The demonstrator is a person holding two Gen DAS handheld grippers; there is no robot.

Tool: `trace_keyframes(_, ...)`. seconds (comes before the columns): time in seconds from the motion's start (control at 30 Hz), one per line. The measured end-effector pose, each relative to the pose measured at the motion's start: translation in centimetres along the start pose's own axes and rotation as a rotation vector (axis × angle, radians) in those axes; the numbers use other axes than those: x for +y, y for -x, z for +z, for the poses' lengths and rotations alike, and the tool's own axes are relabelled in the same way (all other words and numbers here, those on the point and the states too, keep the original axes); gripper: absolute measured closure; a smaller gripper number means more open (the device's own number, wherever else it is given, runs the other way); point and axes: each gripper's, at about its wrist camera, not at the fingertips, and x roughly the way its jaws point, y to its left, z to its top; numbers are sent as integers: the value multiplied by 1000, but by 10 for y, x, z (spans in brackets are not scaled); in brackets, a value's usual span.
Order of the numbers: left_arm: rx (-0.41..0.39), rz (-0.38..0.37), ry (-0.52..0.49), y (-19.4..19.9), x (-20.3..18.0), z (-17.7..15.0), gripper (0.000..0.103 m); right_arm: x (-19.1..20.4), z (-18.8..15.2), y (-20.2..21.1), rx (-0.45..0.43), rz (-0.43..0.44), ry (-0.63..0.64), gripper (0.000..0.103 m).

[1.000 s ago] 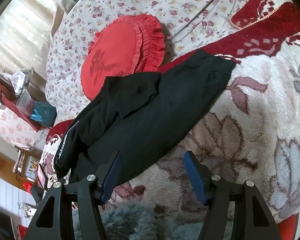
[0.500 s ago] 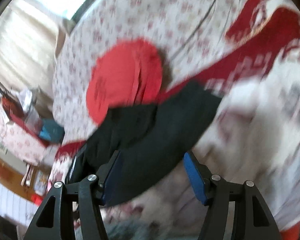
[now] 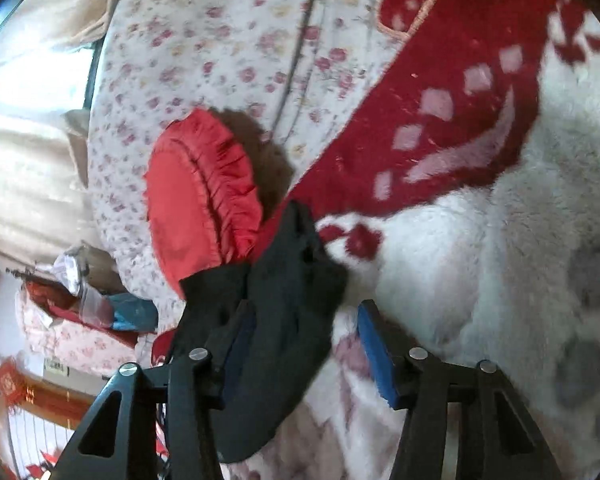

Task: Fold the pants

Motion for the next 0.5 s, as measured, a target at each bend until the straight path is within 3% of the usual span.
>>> trace_keyframes(0.07, -6, -2, 14, 1, -1, 1, 83, 0, 5, -3, -27, 44, 13, 53)
trace_keyframes(0.1, -15, 2, 13, 2, -2, 1, 89, 1, 7, -4, -29, 58, 30, 59)
trace_keyframes(0.17, -11, 6, 16, 4, -3, 3, 96, 4, 11, -13, 19, 69, 71, 77)
trace_keyframes(0.2, -7, 6, 27, 5, -2, 4, 96, 6, 11, -18, 55, 38, 90, 93)
trace_keyframes(0.23, -4, 3, 35, 7, -1, 4, 97, 8, 10, -21, 75, 1, 111, 97)
trace_keyframes(0.33, -10, -7, 44, 19, 3, 5, 97, 15, 4, -8, 79, -33, 153, 99)
trace_keyframes(0.5, -34, -12, 32, 55, 18, 5, 98, 17, -27, 46, 100, -16, 107, 99)
